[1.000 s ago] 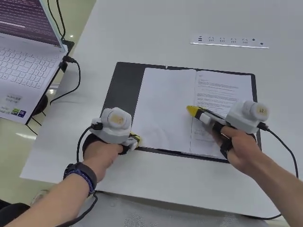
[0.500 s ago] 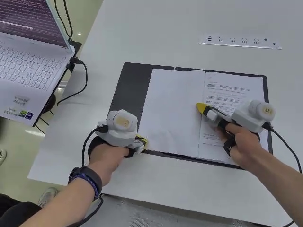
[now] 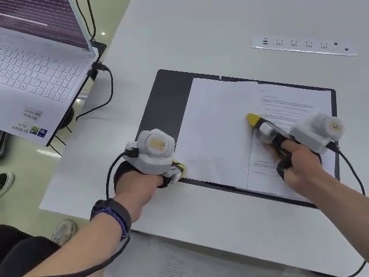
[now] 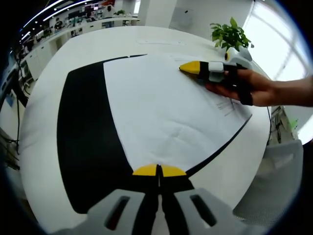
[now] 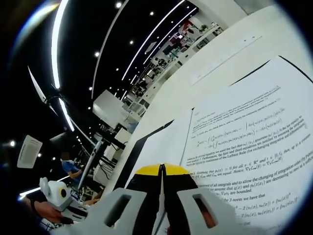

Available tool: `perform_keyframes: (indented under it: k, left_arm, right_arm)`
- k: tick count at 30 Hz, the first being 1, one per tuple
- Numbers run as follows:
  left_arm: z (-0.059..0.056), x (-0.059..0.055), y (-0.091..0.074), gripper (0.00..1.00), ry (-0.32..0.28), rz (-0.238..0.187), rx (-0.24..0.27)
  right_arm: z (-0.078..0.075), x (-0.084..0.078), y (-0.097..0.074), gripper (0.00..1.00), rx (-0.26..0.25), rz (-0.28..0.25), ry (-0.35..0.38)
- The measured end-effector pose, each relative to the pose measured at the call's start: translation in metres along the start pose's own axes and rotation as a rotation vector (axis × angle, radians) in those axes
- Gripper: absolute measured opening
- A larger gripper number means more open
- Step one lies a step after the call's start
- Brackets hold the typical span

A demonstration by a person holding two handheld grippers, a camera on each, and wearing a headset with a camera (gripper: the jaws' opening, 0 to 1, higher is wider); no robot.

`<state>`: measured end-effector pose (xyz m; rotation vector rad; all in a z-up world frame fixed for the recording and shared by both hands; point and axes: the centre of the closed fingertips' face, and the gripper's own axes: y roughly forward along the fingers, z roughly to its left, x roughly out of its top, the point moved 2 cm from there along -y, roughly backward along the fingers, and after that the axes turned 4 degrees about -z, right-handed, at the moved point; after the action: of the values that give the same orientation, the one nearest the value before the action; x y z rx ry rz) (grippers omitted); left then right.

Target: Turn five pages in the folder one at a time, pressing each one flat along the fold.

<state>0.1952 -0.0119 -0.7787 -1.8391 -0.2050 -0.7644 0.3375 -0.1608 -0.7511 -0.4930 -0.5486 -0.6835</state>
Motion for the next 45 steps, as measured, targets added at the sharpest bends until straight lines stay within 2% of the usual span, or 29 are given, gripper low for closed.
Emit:
perform_keyframes:
  k: [4,8,13,17,18,19,25,33,45]
  left_arm:
    - [0.001,0.000,-0.001,0.00,0.004,-0.005,-0.012]
    - [0.001,0.000,-0.001,0.00,-0.006,-0.007,-0.014]
    - [0.000,-0.001,-0.002,0.00,-0.017,-0.014,-0.009]
    - [0.001,-0.001,-0.002,0.00,-0.030,-0.027,-0.013]
    - [0.001,-0.001,-0.003,0.00,-0.035,-0.029,-0.014]
    - [0.002,-0.001,-0.002,0.00,-0.037,-0.029,-0.015]
    - [0.001,-0.001,-0.002,0.00,-0.033,-0.024,-0.017]
    - [0.000,0.000,-0.002,0.00,-0.033,-0.024,-0.021]
    - [0.000,0.000,-0.002,0.00,-0.029,-0.027,-0.017]
  right_arm:
    - [-0.002,0.004,0.004,0.00,-0.011,-0.015,0.045]
    - [-0.002,0.009,0.007,0.00,-0.015,-0.027,0.048]
    - [-0.005,0.020,0.013,0.00,-0.029,-0.081,0.115]
    - [-0.008,0.028,0.019,0.00,-0.036,-0.101,0.127]
    - [-0.017,0.032,0.025,0.00,-0.043,-0.114,0.134]
    - [-0.020,0.035,0.026,0.00,-0.048,-0.126,0.147]
    - [-0.019,0.044,0.030,0.00,-0.071,-0.184,0.196]
    - [-0.024,0.051,0.035,0.00,-0.081,-0.214,0.212]
    - [-0.039,0.068,0.054,0.00,-0.104,-0.250,0.232]
